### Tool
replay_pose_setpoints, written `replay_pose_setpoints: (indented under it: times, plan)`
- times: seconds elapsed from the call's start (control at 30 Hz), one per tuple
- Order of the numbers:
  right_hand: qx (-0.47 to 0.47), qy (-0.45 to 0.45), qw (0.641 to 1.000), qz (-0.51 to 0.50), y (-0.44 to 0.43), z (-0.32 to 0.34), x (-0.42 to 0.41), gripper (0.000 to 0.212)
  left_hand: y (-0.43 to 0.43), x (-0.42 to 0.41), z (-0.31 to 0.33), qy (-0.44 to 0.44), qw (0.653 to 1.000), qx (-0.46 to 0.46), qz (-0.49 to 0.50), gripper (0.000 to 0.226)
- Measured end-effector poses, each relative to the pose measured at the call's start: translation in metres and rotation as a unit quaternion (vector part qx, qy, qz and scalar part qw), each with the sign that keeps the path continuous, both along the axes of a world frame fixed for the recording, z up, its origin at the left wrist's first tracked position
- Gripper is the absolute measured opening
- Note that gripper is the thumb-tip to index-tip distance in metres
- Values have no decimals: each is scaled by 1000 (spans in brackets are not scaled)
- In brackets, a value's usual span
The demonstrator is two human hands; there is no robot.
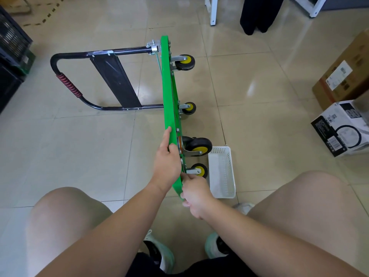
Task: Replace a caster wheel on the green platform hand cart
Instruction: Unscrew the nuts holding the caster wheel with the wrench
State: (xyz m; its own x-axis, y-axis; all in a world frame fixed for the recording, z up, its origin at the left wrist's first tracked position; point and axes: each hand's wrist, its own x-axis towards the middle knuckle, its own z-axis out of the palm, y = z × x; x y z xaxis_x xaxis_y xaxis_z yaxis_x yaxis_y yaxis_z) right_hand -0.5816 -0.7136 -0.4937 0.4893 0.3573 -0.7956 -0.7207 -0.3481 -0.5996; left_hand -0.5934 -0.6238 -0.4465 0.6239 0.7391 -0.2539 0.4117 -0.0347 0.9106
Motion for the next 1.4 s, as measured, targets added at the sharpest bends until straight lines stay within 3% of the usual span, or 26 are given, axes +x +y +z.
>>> replay_pose_setpoints:
  times: [0.17, 0.67, 0.8, 1.27, 1.4]
  plan:
    - [-20, -80, 993, 86, -3, 3, 6, 21, 1, -1, -1, 0, 1000, 2, -1, 55]
    - [11, -90, 988, 123, -7, -14, 7, 30, 2, -1, -4, -1, 1000, 25, -7, 55]
    - [-19, -196, 964, 178, -16, -17, 5, 32, 1, -2, -2, 1, 1000, 25, -10, 54]
    - [-8, -222, 960, 167, -18, -24, 4, 31, -1, -1, 3, 14, 999, 28, -7, 53]
    - [-8, -288, 940, 183, -19, -38, 1, 36, -2, -1, 3, 18, 999, 24, -10, 54]
